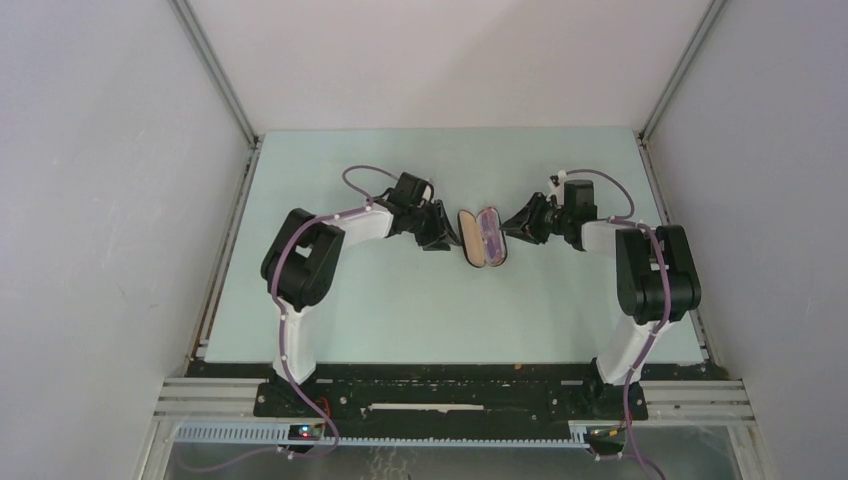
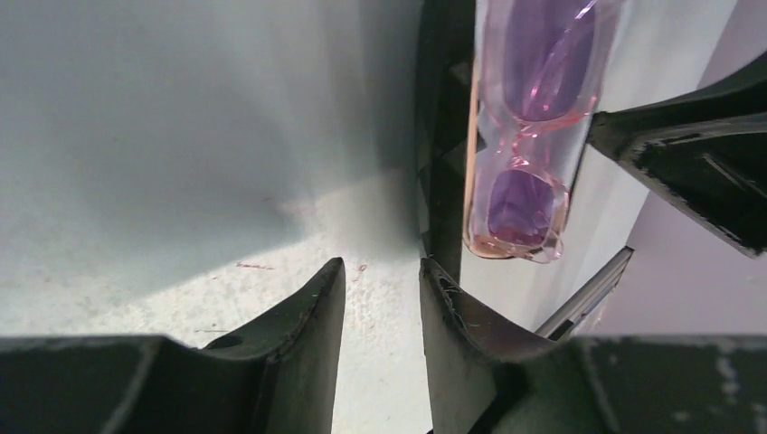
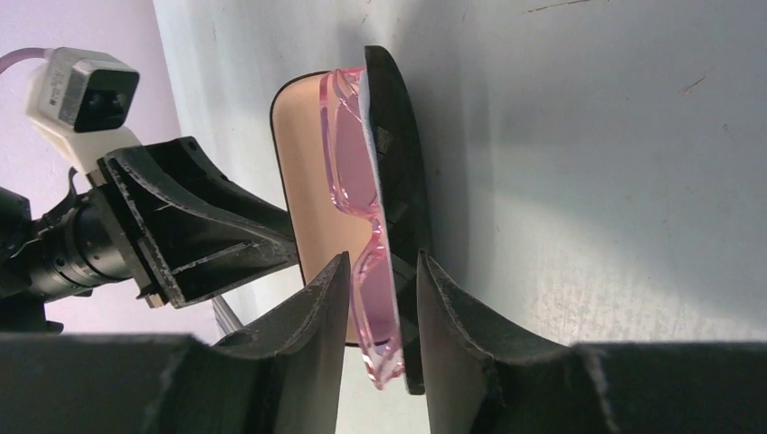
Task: Organize the sunglasses
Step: Close the sunglasses case at the center of the board.
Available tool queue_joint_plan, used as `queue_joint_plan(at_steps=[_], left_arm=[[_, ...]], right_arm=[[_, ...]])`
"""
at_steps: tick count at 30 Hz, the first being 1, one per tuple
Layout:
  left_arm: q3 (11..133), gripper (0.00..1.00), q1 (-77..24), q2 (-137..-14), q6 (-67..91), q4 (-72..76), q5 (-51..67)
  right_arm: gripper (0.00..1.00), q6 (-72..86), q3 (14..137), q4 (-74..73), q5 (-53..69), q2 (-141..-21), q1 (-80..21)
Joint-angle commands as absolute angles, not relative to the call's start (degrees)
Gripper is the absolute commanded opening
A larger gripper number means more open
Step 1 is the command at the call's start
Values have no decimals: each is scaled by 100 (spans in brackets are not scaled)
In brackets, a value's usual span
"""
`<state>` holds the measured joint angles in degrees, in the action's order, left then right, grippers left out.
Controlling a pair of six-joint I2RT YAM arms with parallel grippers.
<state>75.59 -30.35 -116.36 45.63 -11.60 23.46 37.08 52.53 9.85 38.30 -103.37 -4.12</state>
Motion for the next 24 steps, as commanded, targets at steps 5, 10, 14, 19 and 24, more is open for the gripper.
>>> queue_joint_plan(at_steps=[5, 10, 14, 19, 24], left_arm=[[7991, 41, -3006, -11682, 4623, -840, 2606], [7992, 41, -3006, -11670, 4658, -770, 2665], [7961, 42, -3006, -11671, 4654, -706, 2709], [7930, 40, -3006, -11776, 4788, -510, 2869], [7933, 38, -3006, -11786, 4909, -319, 2956]], right_arm=[[41, 3854, 5244, 1380, 3913, -10471, -378], [41, 3934, 5282, 1507, 4035, -10652, -361], [41, 3939, 5282, 1556, 4048, -10717, -345], [39, 3961, 5300, 1597, 4117, -10805, -325], [31, 4025, 5300, 1675, 4204, -10836, -325]])
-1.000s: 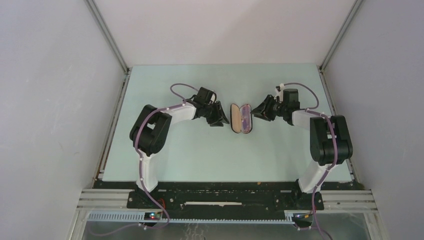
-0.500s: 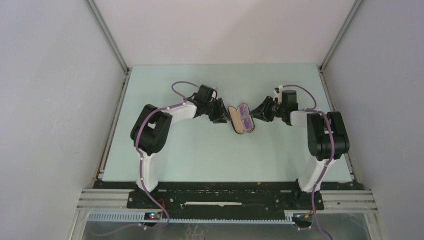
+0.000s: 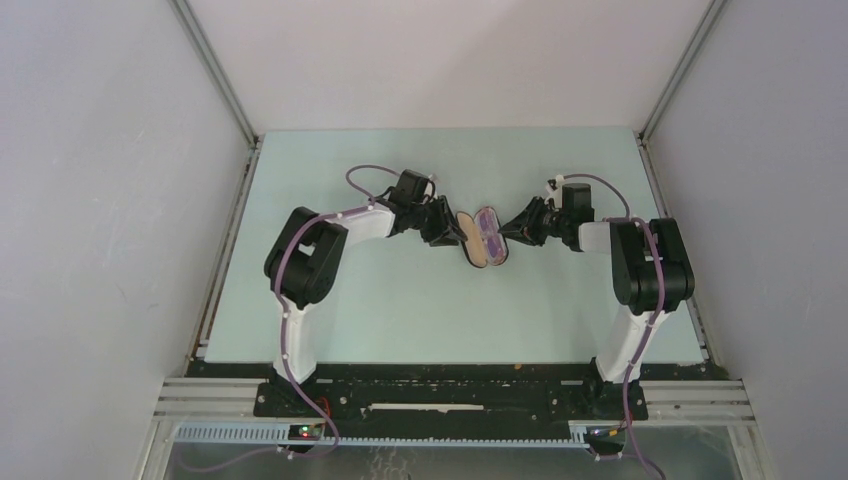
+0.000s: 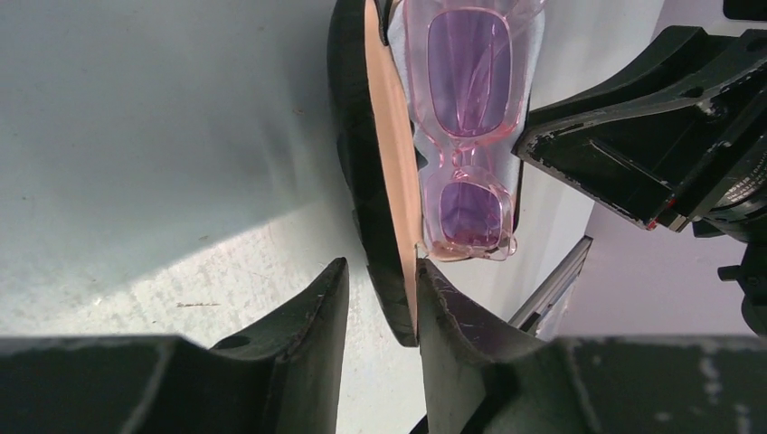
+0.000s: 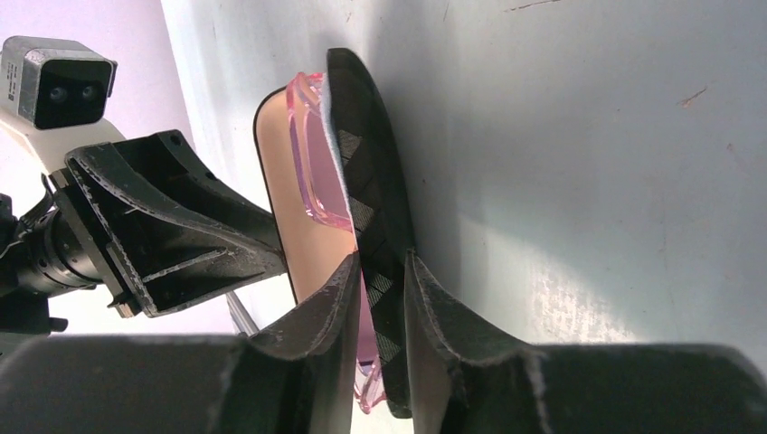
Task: Organize the sunglasses
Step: Close the sunglasses case at the center of the board.
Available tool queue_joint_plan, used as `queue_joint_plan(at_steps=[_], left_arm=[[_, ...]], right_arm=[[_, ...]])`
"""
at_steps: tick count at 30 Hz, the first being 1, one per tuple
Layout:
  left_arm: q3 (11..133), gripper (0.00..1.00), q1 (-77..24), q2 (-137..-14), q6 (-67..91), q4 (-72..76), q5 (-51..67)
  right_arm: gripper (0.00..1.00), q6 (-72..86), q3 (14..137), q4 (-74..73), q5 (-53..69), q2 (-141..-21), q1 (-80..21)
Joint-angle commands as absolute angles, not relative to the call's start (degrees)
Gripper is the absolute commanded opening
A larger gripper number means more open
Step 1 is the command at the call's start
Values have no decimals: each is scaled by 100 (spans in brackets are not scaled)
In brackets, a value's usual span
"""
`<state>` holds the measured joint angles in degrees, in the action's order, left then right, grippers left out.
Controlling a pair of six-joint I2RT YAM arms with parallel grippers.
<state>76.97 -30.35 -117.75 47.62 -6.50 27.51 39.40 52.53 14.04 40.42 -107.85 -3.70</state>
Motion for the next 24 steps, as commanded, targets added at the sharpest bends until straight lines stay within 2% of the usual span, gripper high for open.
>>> queue_joint_plan(at_steps=[1, 9, 17, 24], left_arm=[[7945, 38, -3006, -11794, 4924, -300, 2972], [7971, 35, -3012, -11843, 5062, -124, 3100], [8121, 22, -3082, -11887, 5071, -113, 3138], [8425, 17, -3242, -12050, 4878, -474, 3082]], right_arm=[[30, 4045, 5300, 1686, 4217, -10837, -325], [21, 3985, 5300, 1655, 4245, -10753, -334], [19, 3949, 5303, 1599, 4203, -10724, -449], [18, 3935, 5308, 1531, 4039, -10654, -615]])
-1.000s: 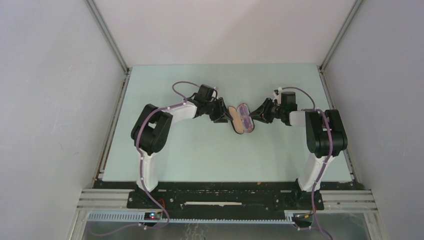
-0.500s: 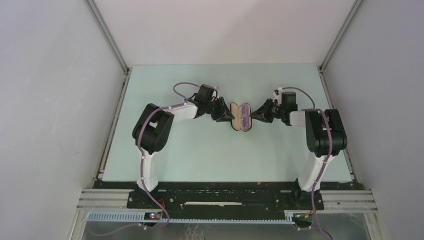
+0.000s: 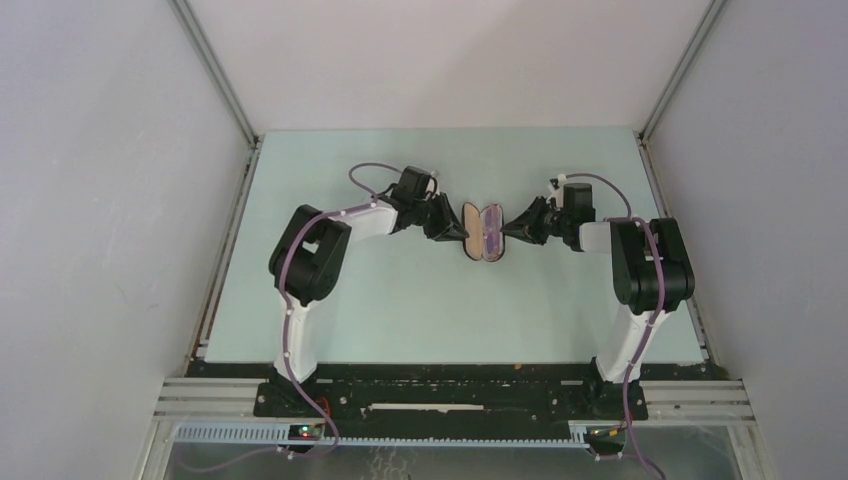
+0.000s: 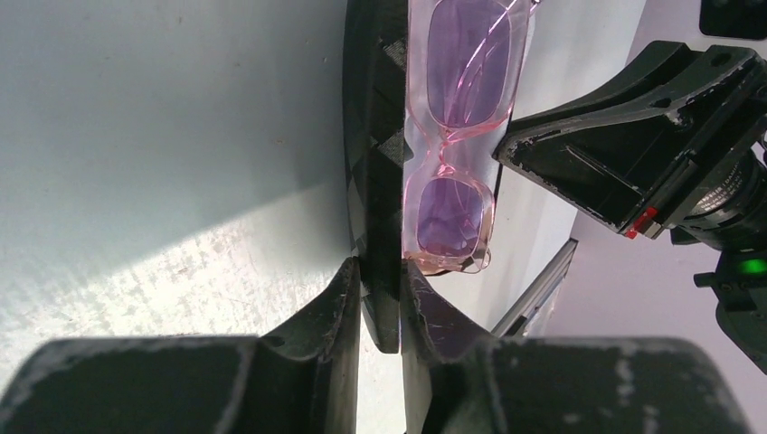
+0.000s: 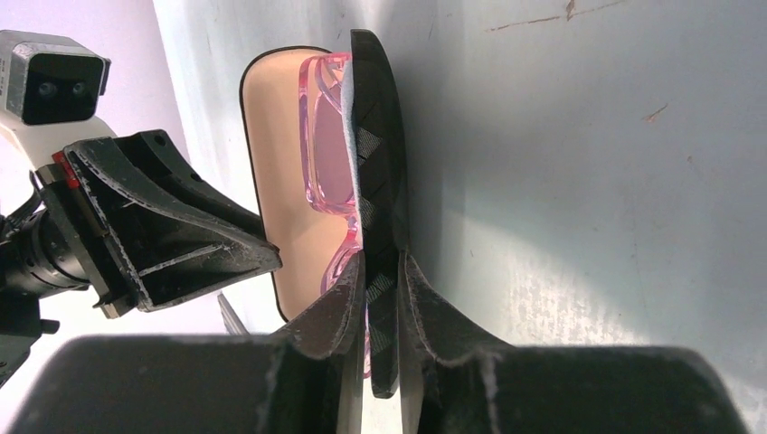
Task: Organize the sunglasses
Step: Close the sunglasses case at the center of the board.
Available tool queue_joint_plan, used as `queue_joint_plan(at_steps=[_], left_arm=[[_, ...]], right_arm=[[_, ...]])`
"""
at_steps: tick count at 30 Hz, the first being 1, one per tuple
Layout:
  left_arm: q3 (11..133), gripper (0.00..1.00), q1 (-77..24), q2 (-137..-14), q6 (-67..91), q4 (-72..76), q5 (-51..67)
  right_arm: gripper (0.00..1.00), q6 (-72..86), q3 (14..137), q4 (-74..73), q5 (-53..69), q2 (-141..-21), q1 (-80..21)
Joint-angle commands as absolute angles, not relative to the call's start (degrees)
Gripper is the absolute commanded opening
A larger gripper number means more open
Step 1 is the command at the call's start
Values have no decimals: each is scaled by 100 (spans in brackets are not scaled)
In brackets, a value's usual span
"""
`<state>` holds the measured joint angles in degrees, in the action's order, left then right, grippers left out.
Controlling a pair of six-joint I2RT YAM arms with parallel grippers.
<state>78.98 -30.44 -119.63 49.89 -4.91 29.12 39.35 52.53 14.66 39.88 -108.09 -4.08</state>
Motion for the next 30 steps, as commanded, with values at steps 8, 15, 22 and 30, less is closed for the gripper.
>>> queue_joint_plan(at_steps=[8, 15, 22, 30], left_arm=[[9019, 17, -3480, -12205, 4620, -962, 2942], [9512, 17, -3682, -12445, 4560, -1203, 3026], [9786, 17, -3803, -12633, 4629, -1213, 3133], [10033, 18, -3846, -12709, 4658, -1224, 3206]], right_arm=[[17, 3991, 5308, 1462, 3773, -10498, -809], [16, 3996, 5300, 1417, 3684, -10477, -976], [15, 4013, 5301, 1411, 3634, -10459, -1154], [15, 3941, 5300, 1330, 3621, -10392, -1221]])
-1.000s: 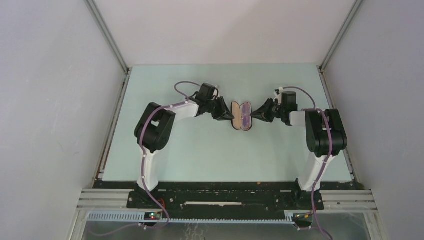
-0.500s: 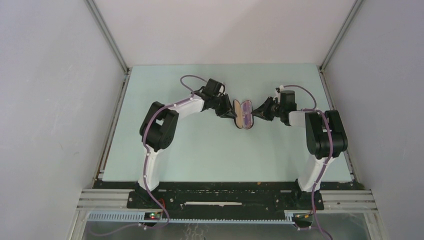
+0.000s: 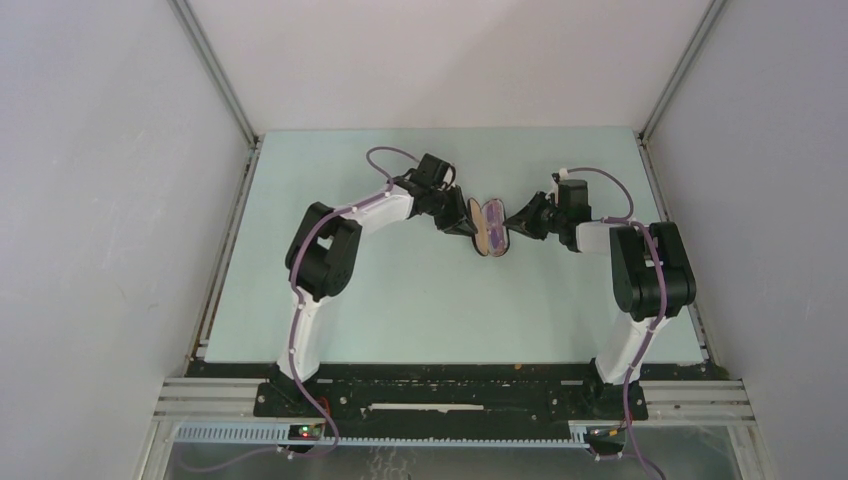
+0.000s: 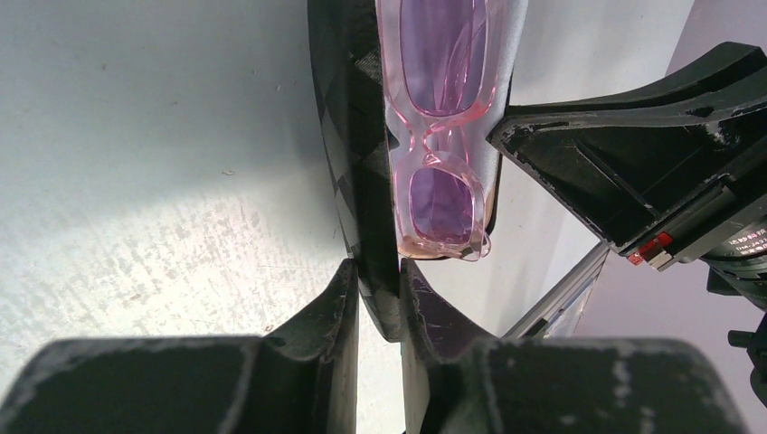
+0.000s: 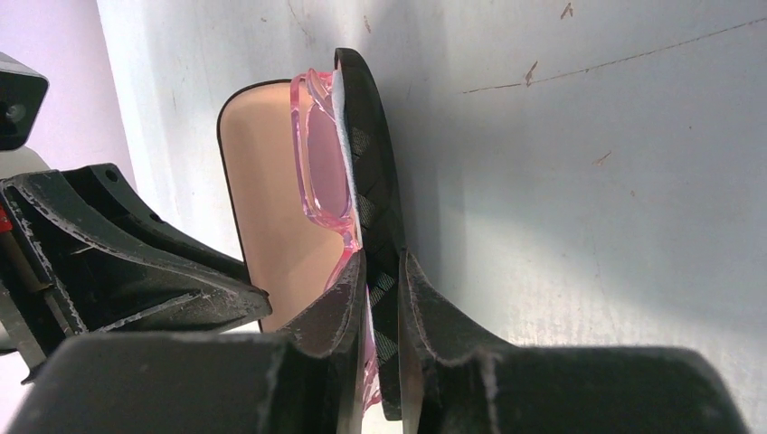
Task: Organize the sunglasses
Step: Close the sunglasses case at the center of the board.
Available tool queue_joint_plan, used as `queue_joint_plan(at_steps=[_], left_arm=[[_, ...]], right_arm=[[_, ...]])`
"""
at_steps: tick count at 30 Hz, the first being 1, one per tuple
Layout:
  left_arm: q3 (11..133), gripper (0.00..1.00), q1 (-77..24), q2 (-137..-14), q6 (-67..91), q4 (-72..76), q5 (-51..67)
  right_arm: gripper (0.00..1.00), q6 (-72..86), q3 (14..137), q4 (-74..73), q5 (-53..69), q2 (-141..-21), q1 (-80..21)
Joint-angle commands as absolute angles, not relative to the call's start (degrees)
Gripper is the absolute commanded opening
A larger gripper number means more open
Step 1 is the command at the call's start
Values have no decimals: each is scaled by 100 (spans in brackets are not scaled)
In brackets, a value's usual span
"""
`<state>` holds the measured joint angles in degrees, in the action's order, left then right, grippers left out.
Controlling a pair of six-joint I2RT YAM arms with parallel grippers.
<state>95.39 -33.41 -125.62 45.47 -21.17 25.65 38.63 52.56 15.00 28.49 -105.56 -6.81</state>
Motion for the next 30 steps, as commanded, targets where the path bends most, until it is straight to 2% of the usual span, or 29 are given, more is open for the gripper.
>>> queue_joint_plan(at_steps=[1, 23, 30], left_arm=[[10055, 18, -3851, -12709, 4656, -1227, 3231], [10550, 21, -3912, -13049, 4878, -650, 4247], [10661, 26, -3924, -13116, 4852, -615, 4382]], right_arm=[[15, 3934, 5300, 1320, 3628, -10378, -1223], [15, 3864, 5306, 1341, 4051, -10494, -1198], [15, 3768, 5420, 1207, 4279, -10566, -1191]])
